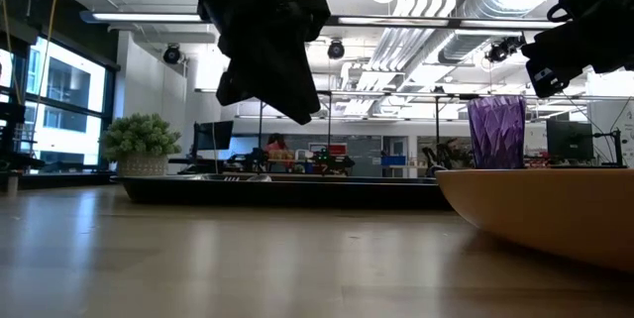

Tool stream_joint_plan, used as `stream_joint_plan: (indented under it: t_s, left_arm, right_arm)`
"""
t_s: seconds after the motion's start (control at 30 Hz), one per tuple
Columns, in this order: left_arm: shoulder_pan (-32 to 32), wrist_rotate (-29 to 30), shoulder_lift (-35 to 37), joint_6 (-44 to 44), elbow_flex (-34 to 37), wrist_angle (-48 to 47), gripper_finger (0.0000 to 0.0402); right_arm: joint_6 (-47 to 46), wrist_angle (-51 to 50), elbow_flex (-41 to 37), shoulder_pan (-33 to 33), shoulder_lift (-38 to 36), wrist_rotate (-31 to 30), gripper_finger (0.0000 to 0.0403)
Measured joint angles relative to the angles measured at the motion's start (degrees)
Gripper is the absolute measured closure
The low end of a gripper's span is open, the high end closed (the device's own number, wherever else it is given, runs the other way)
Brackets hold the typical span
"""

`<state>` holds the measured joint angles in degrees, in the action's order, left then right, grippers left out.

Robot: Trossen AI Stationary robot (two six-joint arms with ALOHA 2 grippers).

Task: Pick and place plate/cup/fork/spoon on tray
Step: Put the orange plate on the black tray beside the orange spoon

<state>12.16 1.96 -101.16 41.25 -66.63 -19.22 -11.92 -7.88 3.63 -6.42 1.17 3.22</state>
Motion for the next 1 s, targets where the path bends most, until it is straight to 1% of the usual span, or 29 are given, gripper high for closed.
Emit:
stream_joint_plan:
  t_s: [0.3, 0.5, 0.6, 0.73, 0.87, 1.0]
  left_arm:
    - [0.0, -0.01, -0.02, -1.2, 0.0, 0.0, 0.0326]
    - [0.0, -0.01, -0.02, -3.7, 0.0, 0.0, 0.0326]
    - [-0.45, 0.02, -0.02, -7.67, 0.0, 0.02, 0.0326]
    - [-2.05, 0.04, -0.02, -13.04, 0.0, 0.22, 0.0326]
    - [-3.04, 0.25, -0.02, -13.27, 0.0, 0.06, 0.0326]
    - [-2.02, 0.17, -0.02, -13.05, 0.0, -0.04, 0.0326]
  right_arm:
    - [-0.01, 0.0, 0.0, 0.0, -0.01, 0.01, 0.0324]
    - [0.0, 0.02, -0.02, 0.0, 0.0, 0.0, 0.0324]
    - [-0.37, 0.02, -0.01, 0.0, -0.02, 0.0, 0.0324]
    - [-3.48, 0.48, -0.02, 0.0, 0.0, 0.06, 0.0324]
    - [-4.58, 2.25, -0.02, 0.0, -0.02, 0.33, 0.0324]
    - [-6.28, 4.47, -0.02, 0.0, -0.02, 0.88, 0.0324]
